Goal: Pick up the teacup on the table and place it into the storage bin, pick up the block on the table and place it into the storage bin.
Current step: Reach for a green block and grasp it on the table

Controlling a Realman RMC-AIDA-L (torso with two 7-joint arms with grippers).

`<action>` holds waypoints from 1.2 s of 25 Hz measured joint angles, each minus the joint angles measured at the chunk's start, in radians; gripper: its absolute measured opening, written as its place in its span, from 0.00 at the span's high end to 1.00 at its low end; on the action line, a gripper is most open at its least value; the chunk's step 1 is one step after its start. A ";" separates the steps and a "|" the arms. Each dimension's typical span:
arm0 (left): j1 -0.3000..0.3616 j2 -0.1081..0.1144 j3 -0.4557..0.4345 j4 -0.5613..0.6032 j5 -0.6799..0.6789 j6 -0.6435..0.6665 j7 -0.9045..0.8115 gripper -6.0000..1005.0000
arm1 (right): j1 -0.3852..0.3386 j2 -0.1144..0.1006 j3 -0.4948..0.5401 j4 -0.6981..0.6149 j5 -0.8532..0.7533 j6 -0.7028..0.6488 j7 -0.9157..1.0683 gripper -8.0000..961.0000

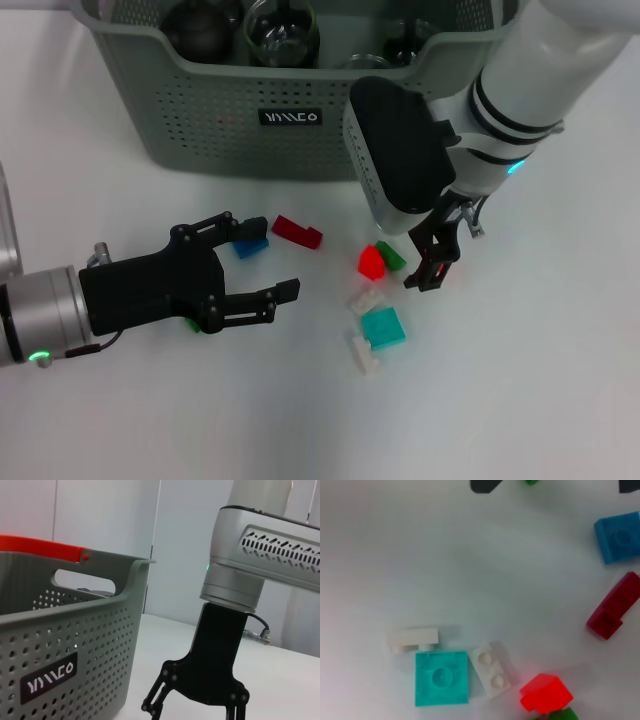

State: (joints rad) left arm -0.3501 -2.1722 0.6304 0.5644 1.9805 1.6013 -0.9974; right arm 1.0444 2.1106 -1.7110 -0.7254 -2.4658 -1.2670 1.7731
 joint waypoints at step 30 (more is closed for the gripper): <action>0.006 0.000 0.000 0.000 0.000 -0.003 -0.006 0.14 | 0.040 0.006 -0.055 0.091 0.066 0.091 -0.010 0.34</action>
State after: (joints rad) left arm -0.3437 -2.1720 0.6304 0.5642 1.9803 1.5980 -1.0033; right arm 1.0841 2.1168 -1.7657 -0.6342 -2.4003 -1.1760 1.7634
